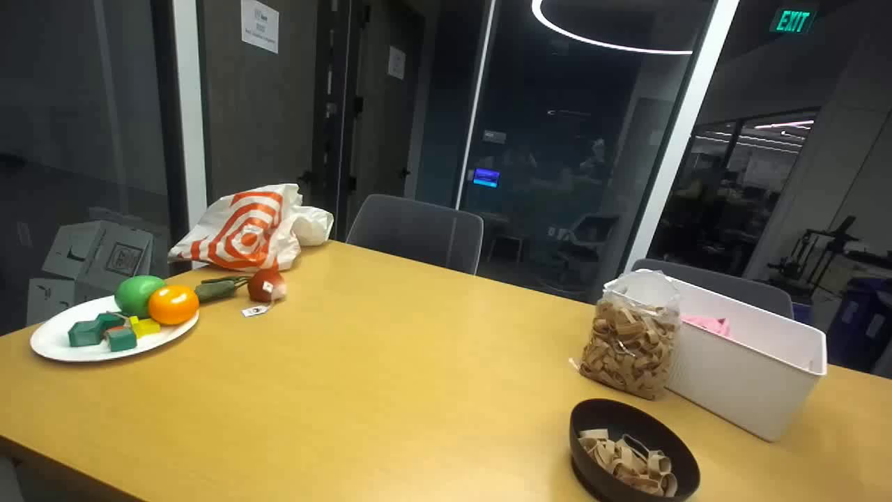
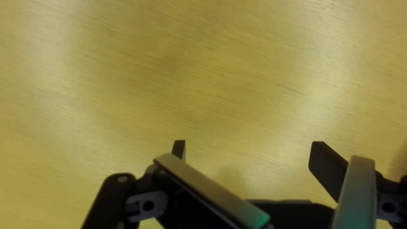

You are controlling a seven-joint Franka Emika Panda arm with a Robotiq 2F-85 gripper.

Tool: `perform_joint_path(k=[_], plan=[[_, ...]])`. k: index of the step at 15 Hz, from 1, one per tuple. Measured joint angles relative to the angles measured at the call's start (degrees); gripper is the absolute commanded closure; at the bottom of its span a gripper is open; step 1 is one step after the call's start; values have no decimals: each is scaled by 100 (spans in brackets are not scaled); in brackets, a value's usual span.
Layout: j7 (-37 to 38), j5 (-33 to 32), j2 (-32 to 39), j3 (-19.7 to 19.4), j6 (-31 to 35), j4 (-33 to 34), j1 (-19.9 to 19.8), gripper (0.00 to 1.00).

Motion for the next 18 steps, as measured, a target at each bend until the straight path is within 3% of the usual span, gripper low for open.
perform_joint_path(k=[18], plan=[[-31,99,-14,27,24,-31,117,0]])
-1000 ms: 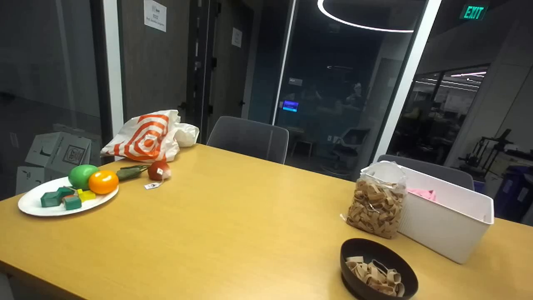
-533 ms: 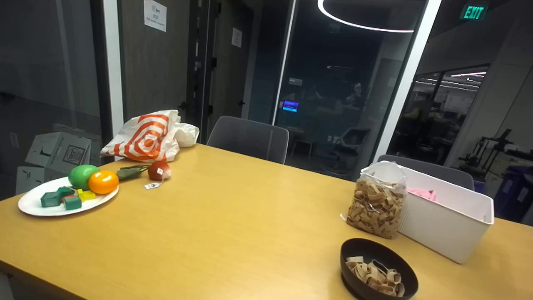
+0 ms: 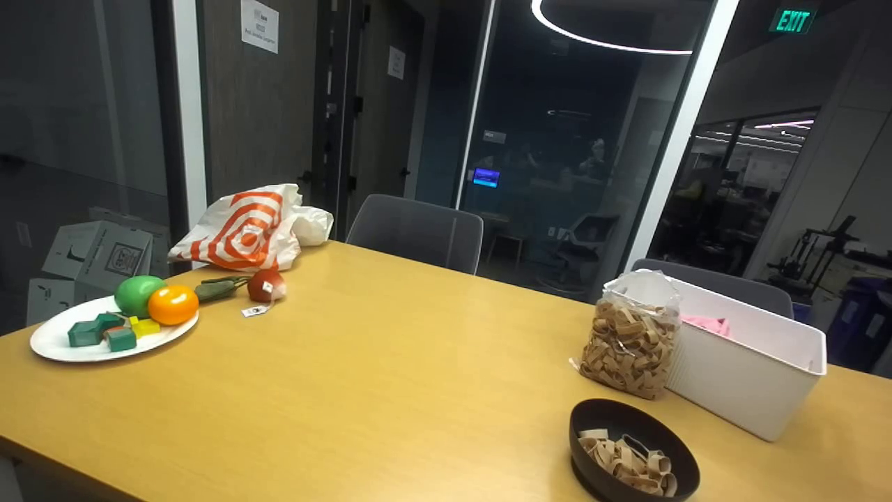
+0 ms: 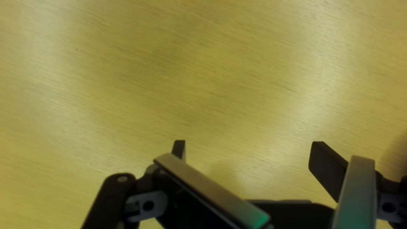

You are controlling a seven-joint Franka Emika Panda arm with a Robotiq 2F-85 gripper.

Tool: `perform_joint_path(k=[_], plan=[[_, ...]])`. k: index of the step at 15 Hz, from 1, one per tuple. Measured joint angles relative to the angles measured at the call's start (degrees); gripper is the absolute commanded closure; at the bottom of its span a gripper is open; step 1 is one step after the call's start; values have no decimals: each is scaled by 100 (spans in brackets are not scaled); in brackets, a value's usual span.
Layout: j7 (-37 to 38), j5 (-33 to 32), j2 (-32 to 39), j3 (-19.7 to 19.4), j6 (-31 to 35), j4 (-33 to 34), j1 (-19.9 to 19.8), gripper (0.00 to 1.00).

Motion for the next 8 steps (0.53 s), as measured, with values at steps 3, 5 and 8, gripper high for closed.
perform_joint_path(k=[3,5,8], plan=[[-73,379,-2,124,183,-37,399,0],[-131,677,9,268,329,-37,750,0],[-204,1011,129,513,543,-15,1264,0]])
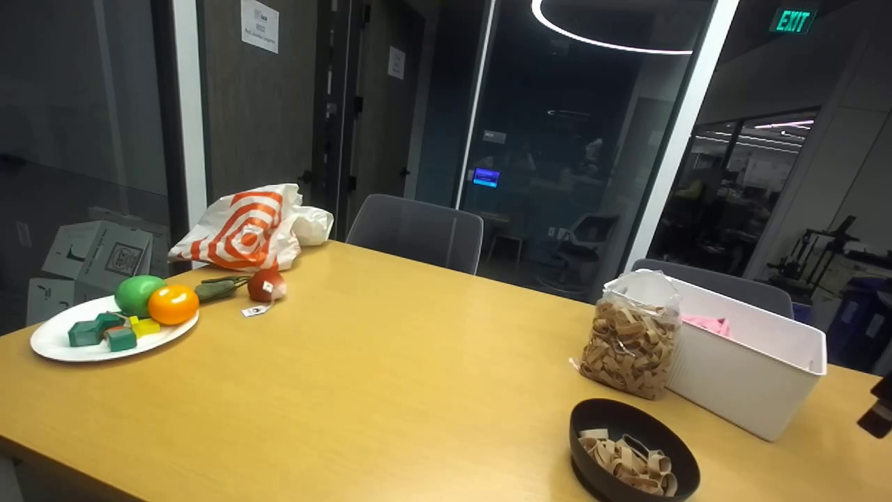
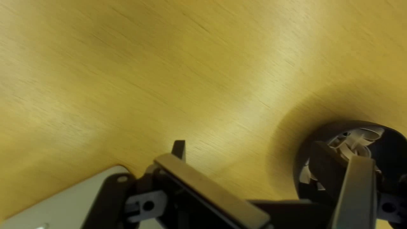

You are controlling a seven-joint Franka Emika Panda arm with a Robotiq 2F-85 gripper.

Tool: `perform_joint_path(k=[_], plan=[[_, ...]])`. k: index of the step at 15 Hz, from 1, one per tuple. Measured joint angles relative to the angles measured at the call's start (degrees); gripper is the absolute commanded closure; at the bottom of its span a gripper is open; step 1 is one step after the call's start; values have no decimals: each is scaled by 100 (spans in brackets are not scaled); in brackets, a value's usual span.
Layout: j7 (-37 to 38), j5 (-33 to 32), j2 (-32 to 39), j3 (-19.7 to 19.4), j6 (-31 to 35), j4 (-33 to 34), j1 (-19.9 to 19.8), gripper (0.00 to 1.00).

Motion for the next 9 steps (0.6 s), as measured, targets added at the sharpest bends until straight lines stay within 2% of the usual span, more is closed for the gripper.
perform_joint_path(k=[4,9], plan=[[-213,335,516,229,38,257,554,0],[-628,534,1293,530,434,700,964,0]])
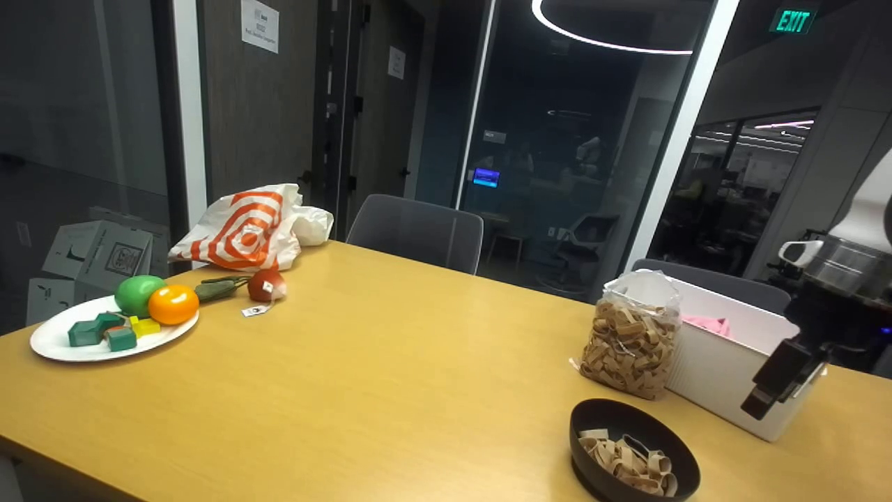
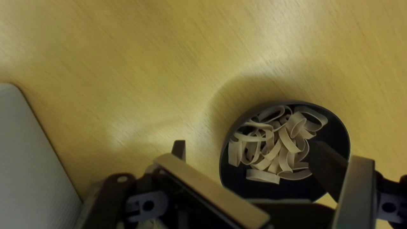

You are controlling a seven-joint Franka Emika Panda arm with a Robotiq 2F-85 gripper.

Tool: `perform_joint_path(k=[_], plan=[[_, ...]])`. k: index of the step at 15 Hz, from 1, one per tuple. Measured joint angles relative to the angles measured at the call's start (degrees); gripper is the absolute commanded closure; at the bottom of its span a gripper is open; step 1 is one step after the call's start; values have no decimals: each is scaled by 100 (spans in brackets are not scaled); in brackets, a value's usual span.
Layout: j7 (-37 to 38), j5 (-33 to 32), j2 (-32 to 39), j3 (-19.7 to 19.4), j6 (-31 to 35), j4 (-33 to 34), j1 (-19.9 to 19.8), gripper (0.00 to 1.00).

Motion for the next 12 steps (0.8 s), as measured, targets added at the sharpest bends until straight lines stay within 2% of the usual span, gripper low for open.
perform_joint_path(k=[9,12], plan=[[-629,500,932,566,859,238,404,0],[-698,85,1165,783,1300,236,387,0]])
